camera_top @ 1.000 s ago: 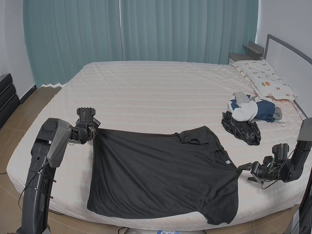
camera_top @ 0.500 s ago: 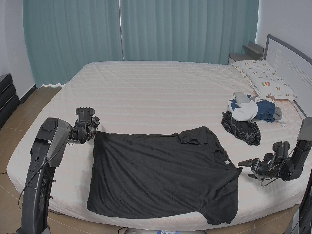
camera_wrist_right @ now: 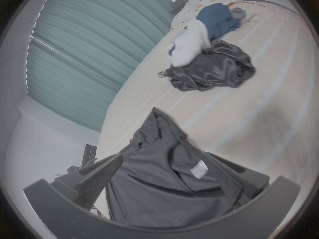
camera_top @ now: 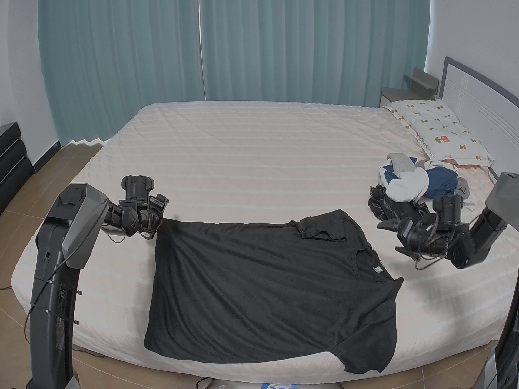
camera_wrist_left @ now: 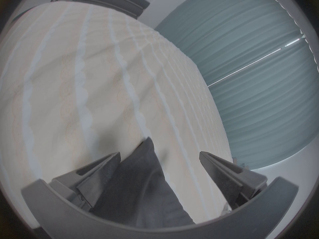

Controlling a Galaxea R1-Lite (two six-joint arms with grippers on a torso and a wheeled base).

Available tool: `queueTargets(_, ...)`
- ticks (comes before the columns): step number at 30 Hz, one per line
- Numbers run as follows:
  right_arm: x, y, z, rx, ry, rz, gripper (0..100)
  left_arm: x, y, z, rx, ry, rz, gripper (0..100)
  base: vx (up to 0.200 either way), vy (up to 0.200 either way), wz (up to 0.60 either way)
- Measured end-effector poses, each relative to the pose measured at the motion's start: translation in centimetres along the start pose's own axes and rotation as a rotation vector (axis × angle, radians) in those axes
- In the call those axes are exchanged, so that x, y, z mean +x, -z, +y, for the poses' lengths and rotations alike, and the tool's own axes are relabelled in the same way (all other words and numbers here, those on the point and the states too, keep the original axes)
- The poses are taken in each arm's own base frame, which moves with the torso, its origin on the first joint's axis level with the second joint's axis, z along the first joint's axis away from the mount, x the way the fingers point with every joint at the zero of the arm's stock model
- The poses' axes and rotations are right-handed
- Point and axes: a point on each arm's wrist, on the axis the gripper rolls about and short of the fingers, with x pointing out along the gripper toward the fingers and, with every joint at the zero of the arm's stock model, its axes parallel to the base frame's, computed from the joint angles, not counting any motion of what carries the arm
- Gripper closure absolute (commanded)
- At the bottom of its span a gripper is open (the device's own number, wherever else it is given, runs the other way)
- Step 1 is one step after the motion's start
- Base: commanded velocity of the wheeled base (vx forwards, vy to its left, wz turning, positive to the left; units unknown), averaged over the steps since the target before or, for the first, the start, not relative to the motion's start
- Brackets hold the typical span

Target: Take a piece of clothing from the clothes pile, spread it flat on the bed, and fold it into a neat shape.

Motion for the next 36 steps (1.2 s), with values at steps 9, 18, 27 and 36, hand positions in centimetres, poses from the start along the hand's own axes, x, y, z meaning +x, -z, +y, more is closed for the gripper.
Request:
queueTargets(9,6.1,1.5,7.2,-0.030,-0.047,0.013,0,-2.7,-0.1,0.1,-0.051,0.050,0.131,0,0.000,0.000,0.00)
queueTargets(18,11.8,3.1,8.2,-0.034,0.023,0.040,0,-4.5,-0.1,-0.1,-0.056,0.104,0.167,0,0.000,0.000,0.00)
queueTargets(27,15.5,4.3,7.3,-0.037,0.062,0.048,0,-5.0,-0.2,-0.4,-0.058,0.112,0.164,0,0.000,0.000,0.00)
queueTargets(36,16.9,5.4,6.4,-0.036,0.083,0.052,0,-5.0,-0.3,-0.5,-0.061,0.112,0.163,0,0.000,0.000,0.00)
